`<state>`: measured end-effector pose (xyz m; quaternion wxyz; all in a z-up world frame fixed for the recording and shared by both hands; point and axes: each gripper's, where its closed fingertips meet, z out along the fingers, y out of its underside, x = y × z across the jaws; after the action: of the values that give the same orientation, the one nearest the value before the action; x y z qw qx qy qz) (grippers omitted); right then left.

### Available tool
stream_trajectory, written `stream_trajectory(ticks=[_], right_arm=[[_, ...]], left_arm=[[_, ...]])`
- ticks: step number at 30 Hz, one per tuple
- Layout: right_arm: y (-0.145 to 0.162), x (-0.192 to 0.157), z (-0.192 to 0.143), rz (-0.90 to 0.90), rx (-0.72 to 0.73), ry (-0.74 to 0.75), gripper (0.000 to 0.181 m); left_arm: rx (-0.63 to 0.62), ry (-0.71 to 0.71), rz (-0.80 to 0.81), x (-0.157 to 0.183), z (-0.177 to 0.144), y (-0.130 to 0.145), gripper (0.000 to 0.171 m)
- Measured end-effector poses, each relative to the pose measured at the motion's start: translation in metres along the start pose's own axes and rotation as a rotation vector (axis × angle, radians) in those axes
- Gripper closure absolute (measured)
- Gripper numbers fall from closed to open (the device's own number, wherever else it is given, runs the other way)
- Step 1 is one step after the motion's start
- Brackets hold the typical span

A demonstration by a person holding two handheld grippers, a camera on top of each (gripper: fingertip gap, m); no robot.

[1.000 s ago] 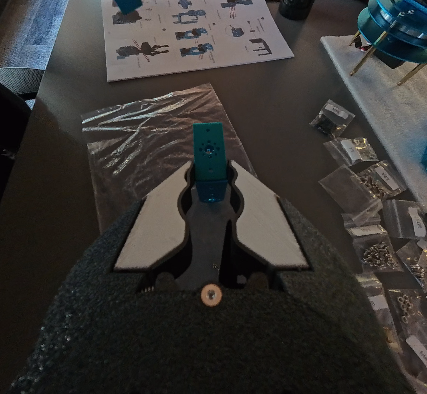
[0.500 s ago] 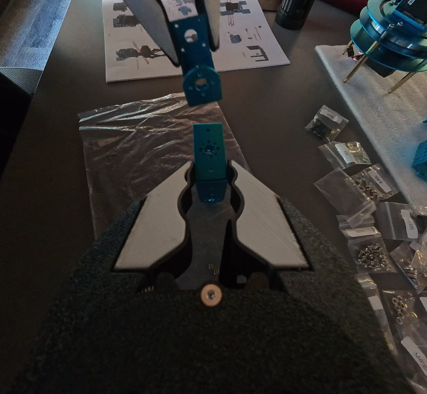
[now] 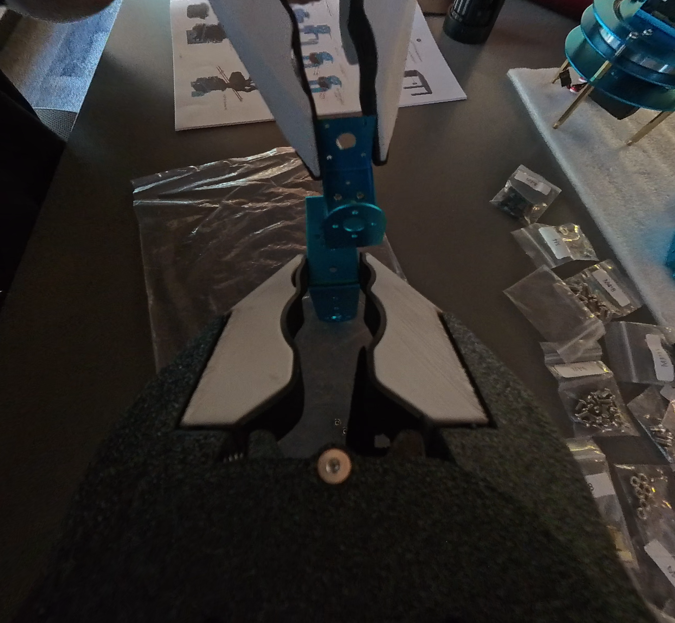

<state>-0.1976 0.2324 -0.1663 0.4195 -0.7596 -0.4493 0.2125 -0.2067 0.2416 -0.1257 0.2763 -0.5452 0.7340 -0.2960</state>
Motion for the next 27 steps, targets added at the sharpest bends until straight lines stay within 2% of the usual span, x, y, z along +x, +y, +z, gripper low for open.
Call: stream_trajectory(ticks=[11, 20, 27], right_arm=[[0.0, 0.002, 0.0, 0.047, 0.023, -0.024, 0.154], [-0.001, 0.005, 0.001, 0.043, 0.039, -0.028, 0.154], [-0.003, 0.006, 0.003, 0.035, 0.067, -0.029, 0.154]], left_arm=[[0.043, 0.073, -0.05, -0.003, -0.003, -0.003, 0.15], [-0.013, 0.061, -0.027, -0.008, -0.006, 0.007, 0.15], [0.0, 0.086, -0.01, -0.005, -0.005, 0.003, 0.149]])
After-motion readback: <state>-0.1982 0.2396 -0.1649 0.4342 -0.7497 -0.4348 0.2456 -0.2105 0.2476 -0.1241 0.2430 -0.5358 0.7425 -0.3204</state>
